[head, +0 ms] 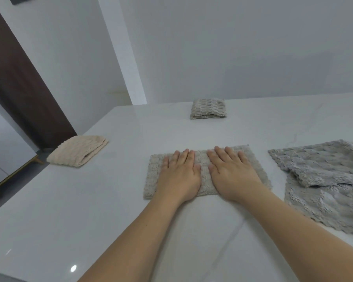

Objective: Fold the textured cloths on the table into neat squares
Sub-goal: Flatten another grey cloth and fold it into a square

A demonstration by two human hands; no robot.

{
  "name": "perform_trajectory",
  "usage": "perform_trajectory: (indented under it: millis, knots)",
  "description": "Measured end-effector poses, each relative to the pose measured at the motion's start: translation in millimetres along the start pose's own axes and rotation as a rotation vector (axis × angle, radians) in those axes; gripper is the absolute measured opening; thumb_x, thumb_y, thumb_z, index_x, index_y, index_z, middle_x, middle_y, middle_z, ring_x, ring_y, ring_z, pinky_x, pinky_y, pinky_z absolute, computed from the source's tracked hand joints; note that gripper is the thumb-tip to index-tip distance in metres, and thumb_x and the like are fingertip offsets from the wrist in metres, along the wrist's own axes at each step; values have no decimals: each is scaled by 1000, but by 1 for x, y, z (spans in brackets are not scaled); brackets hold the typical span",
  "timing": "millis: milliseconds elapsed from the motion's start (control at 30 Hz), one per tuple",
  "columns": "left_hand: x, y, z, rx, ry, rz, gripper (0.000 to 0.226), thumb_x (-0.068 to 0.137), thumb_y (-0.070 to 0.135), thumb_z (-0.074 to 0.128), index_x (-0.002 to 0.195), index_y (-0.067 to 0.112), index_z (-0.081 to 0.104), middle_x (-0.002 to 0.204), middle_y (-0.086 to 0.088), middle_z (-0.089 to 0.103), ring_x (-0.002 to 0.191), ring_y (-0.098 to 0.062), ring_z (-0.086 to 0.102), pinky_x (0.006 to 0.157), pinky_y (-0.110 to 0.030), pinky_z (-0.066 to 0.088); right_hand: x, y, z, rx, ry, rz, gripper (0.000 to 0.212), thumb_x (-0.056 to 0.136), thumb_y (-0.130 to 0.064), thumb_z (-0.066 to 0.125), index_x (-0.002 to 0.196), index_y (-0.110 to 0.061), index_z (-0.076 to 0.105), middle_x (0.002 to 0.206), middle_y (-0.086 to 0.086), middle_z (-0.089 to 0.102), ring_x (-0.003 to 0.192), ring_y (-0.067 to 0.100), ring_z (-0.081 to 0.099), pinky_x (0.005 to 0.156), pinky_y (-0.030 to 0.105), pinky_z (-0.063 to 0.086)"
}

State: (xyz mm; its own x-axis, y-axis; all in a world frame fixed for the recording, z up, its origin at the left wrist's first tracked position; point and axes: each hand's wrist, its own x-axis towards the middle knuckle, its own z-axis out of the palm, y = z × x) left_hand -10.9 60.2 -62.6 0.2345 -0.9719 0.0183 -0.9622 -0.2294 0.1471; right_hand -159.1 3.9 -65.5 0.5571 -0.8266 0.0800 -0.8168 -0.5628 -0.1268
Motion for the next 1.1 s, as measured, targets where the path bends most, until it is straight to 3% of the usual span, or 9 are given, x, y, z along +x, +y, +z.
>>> perform_trajectory:
  millis: [233, 400, 500, 667, 733, 1100]
  knots:
    - [-3, -10, -4, -7, -15, -6, 58, 104, 44, 13, 158, 24, 7, 166, 7, 3, 152, -14, -3, 122, -40, -4, -1, 6, -5, 40, -36, 4, 56, 102, -40, 10, 155, -26, 5, 163, -4, 1, 149, 16, -1, 121, 42, -1]
    - [-25, -64, -14, -57, -50, -172, 59, 103, 47, 8, 158, 26, 3, 166, 7, -2, 152, -14, -5, 122, -44, -4, -17, 31, -15, 46, -85, 134, 57, 101, -41, 9, 156, -24, 2, 163, -5, -5, 149, 16, -4, 120, 43, -2]
    - [-30, -67, -25, 71, -97, -226, 61, 102, 45, 5, 158, 21, 0, 166, 3, -4, 152, -19, -9, 121, -46, -9, -19, 33, -27, -25, -121, 185, 58, 101, -39, 8, 155, -20, 0, 163, -1, -8, 149, 21, -7, 119, 46, -8]
    - [-6, -10, -38, -15, 100, -6, 58, 105, 38, 16, 158, 16, 11, 166, 1, 2, 152, -19, -4, 122, -44, -6, 0, 1, -34, 38, 10, 23, 56, 102, -37, 13, 156, -22, 3, 163, -1, -4, 149, 20, -4, 120, 43, -4]
    - [-3, 5, -23, -16, 38, 91, 56, 105, 39, 16, 158, 19, 10, 166, 3, 4, 152, -18, -1, 122, -42, -3, -2, -5, -17, 31, -34, 9, 56, 102, -38, 12, 155, -22, 5, 163, 0, 0, 149, 21, -1, 120, 44, -1]
    - [-1, -9, -6, 28, -64, 38, 58, 104, 46, 12, 158, 27, 2, 165, 7, -2, 151, -13, -6, 122, -39, -6, -1, 9, -6, 38, -41, 27, 56, 102, -41, 10, 155, -24, 5, 163, -3, 0, 149, 16, -2, 120, 41, -2]
